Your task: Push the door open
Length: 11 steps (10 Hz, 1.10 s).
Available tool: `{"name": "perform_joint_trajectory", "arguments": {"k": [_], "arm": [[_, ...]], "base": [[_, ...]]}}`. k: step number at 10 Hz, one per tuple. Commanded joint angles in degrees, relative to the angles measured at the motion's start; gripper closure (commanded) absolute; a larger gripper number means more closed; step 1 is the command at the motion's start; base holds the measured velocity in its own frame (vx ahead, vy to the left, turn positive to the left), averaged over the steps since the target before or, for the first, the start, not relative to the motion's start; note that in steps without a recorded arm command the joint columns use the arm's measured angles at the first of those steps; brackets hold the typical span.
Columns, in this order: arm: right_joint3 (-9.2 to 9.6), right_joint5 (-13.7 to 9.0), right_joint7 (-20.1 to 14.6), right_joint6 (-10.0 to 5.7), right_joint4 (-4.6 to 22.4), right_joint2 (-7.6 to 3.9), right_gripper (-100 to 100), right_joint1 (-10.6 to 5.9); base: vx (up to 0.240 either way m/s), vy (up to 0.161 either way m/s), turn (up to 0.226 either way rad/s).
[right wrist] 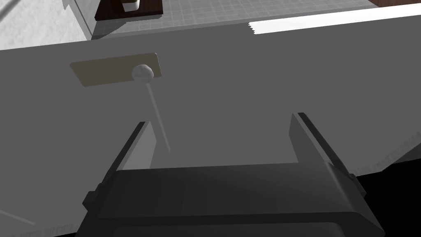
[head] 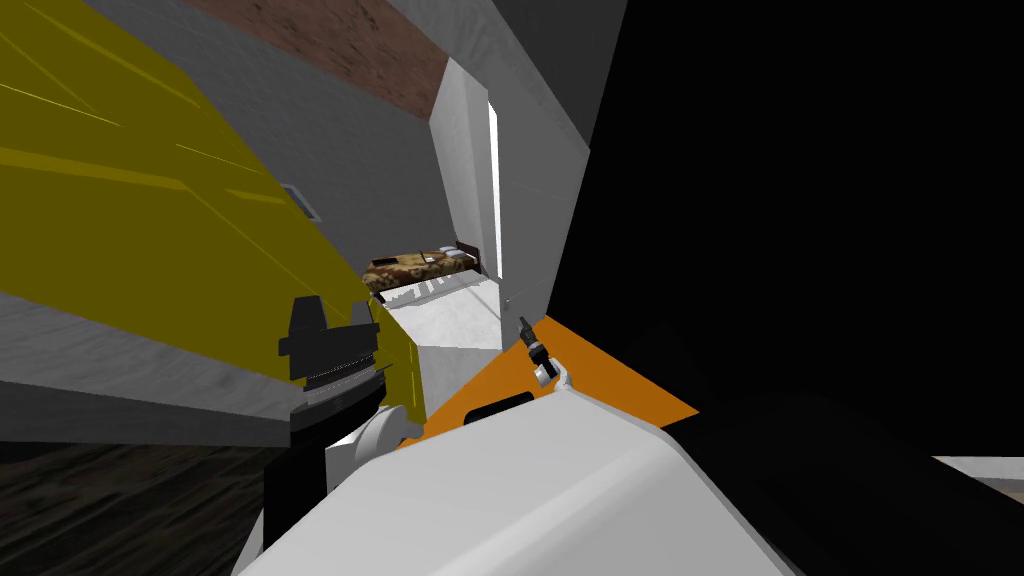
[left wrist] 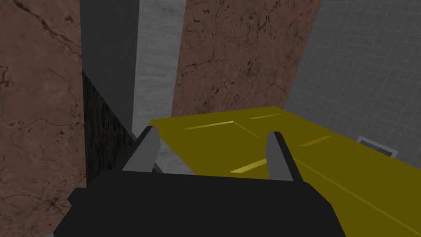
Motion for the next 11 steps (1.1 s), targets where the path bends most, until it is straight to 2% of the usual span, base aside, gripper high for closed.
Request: {"name": "perform_joint_trajectory", "arguments": {"k": [1, 9, 10, 11], "arm": [[0.22, 0.65, -0.37, -0.46, 2.05, 0.03, -100, -0.83], [0.91, 3.34, -1.85, -3.25, 12.72, 0.28, -100, -5.18], [1.06, 3.92, -2.17, -3.85, 15.02, 0.38, -100, -6.11], [1.14, 4.21, -2.33, -4.15, 16.17, 0.44, -100, -6.58]], "base": [[0.081, -0.089, 0.05], [0.078, -0.083, 0.047], [0.109, -0.112, 0.055], [0.118, -0.114, 0.064]]}}
